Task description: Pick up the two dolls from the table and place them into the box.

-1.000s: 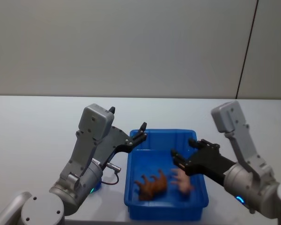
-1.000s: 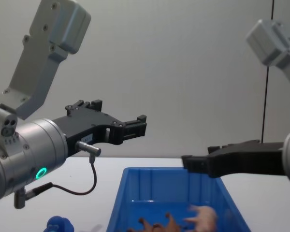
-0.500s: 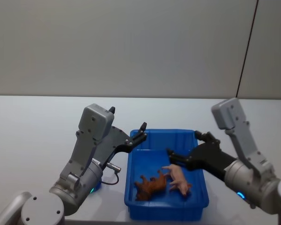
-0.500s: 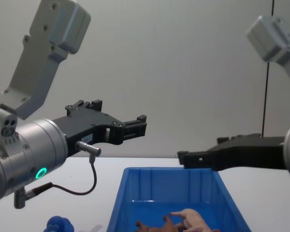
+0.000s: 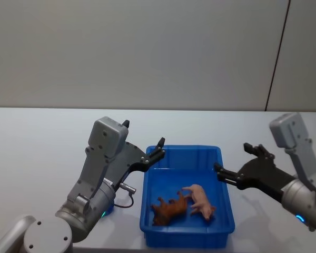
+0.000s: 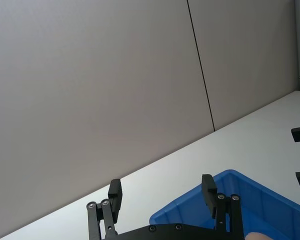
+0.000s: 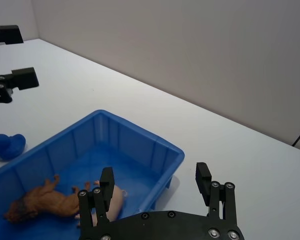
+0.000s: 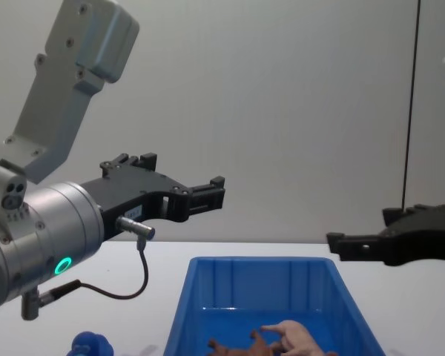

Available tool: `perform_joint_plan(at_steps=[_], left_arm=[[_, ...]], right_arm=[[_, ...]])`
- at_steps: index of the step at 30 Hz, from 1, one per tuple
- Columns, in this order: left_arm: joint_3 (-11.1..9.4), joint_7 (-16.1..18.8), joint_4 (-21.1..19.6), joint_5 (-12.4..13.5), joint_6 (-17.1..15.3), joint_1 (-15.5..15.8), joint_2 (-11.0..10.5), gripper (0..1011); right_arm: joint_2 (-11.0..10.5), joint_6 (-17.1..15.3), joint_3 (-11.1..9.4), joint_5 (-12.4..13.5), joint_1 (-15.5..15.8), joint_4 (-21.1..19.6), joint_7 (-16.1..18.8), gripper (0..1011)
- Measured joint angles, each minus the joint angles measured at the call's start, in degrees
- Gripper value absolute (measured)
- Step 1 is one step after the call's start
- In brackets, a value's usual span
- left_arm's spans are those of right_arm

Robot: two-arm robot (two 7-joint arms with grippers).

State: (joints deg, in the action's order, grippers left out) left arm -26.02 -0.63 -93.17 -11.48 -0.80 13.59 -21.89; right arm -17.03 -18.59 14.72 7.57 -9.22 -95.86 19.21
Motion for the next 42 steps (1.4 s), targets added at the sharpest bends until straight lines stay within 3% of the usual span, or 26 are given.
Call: perform_joint_plan(at_steps=[12,29,42], left_arm=[[0.26,0.12,-0.96,-0.25,-1.26,-0.8,-0.74,1001],[2.2,2.37,-5.7,-6.12,-6.98,-6.32,-6.02,1001],[3.61,0.22,-4.37,-9.63,-11.78,-7.84,-8.29,1001]], right_arm=[[-2.1,2.37,-1.48,0.49,0.32,1.46,1.48,1001],[-3.13,3.54,-2.23,0.71,0.47,2.17,2.17,1001],[-3.36,3.79,-2.38,0.77,0.52,2.32,2.31,1001]])
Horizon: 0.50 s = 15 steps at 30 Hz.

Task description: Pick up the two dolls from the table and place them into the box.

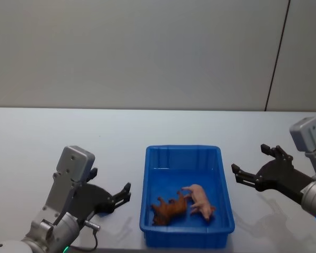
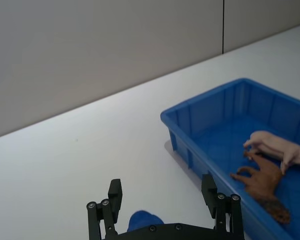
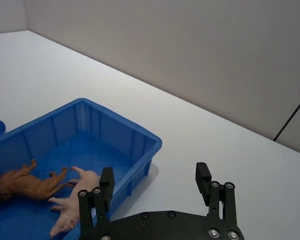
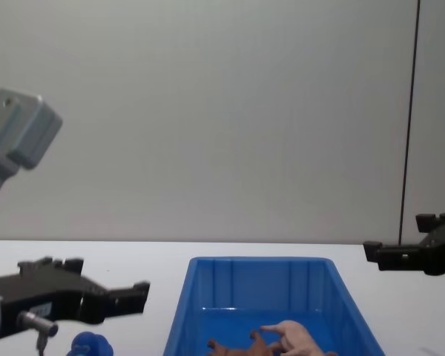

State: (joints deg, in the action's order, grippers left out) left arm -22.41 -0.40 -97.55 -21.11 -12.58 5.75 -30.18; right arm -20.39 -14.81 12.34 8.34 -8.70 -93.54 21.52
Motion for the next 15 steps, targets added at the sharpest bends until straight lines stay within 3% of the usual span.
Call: perform_joint_plan(at_steps=[7,15], left_arm=[[0.47,-4.16,3.31,0.25,-3.62,1.33,-0.16,1001],[0.8,-7.89,7.2,0.97,-5.58,2.83,0.1,1001]], right_arm=[[-0.04,0.06,-0.04,0.01,0.0,0.04,0.05,1001],[-0.08,0.11,-0.08,0.0,0.0,0.07,0.08,1001]])
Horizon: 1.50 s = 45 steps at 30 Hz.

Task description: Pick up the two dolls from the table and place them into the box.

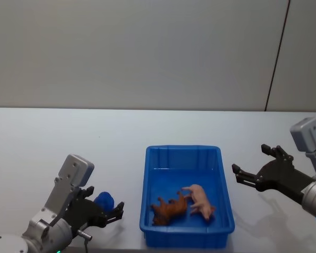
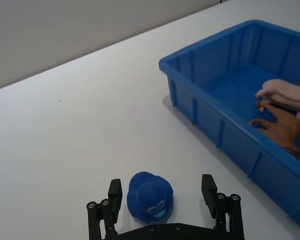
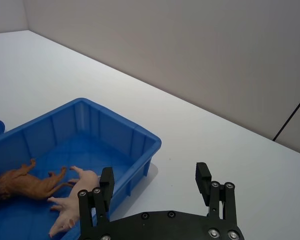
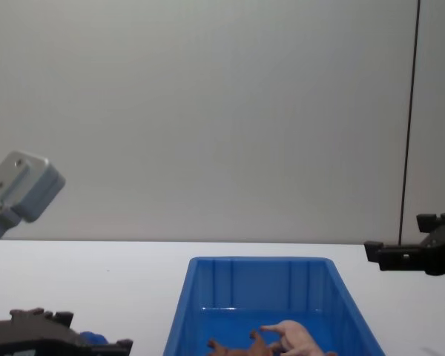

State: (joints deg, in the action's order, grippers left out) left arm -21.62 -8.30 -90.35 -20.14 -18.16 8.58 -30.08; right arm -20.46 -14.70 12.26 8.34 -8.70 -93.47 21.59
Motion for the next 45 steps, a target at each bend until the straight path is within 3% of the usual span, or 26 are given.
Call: perform_joint_plan(at_steps=[18,35,42,45], left_arm=[[1.05,-3.7,4.56,1.22,-1.57,1.71,-0.22,1001],[1.48,-6.9,8.6,2.93,0.25,4.09,0.63,1002],[1.62,-7.77,9.54,2.93,1.08,4.39,0.78,882],[1.68,-8.05,9.83,2.83,1.3,4.44,0.81,756]], right_arm=[[-0.03,0.0,0.0,0.0,0.0,0.0,0.0,1001],[-0.03,-0.01,0.01,-0.01,0.0,0.0,-0.01,1001],[-0.03,-0.01,0.01,-0.01,0.0,-0.01,-0.01,1001],[-0.03,-0.01,0.01,-0.01,0.0,0.0,-0.01,1001]])
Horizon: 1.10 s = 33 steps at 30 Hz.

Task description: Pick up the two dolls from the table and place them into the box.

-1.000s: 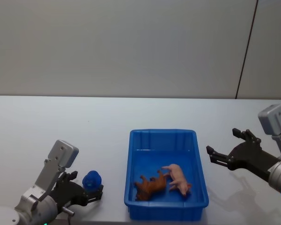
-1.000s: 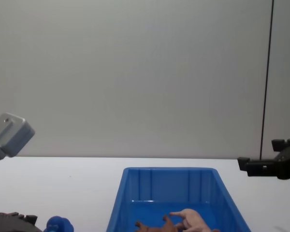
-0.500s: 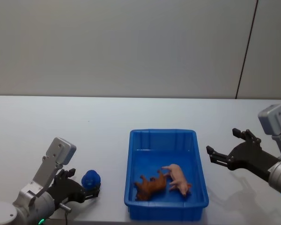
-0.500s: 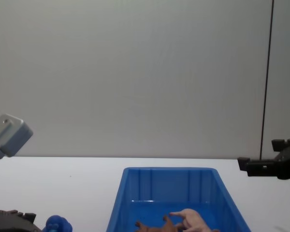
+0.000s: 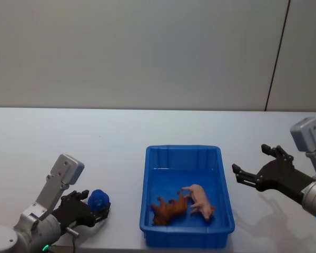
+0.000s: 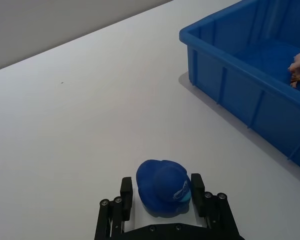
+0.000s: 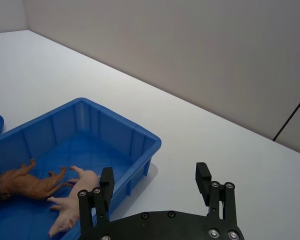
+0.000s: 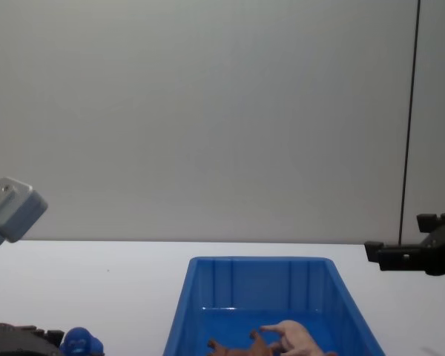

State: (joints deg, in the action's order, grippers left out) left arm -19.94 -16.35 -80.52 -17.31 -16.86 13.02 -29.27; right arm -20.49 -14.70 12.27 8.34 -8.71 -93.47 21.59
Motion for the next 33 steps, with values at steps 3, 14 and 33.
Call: perform_joint_plan(at_steps=[3,14,33], left_arm=[[0.04,-0.21,0.2,-0.16,0.13,0.05,0.03,703],[0.29,-0.75,0.33,-0.37,0.78,0.25,0.07,518],[0.6,-1.0,-1.33,2.62,7.56,3.43,1.76,393]], right_arm=[[0.0,0.0,0.0,0.0,0.0,0.0,0.0,1001],[0.0,0.0,0.0,0.0,0.0,0.0,0.0,1001],[0.0,0.0,0.0,0.0,0.0,0.0,0.0,1001]])
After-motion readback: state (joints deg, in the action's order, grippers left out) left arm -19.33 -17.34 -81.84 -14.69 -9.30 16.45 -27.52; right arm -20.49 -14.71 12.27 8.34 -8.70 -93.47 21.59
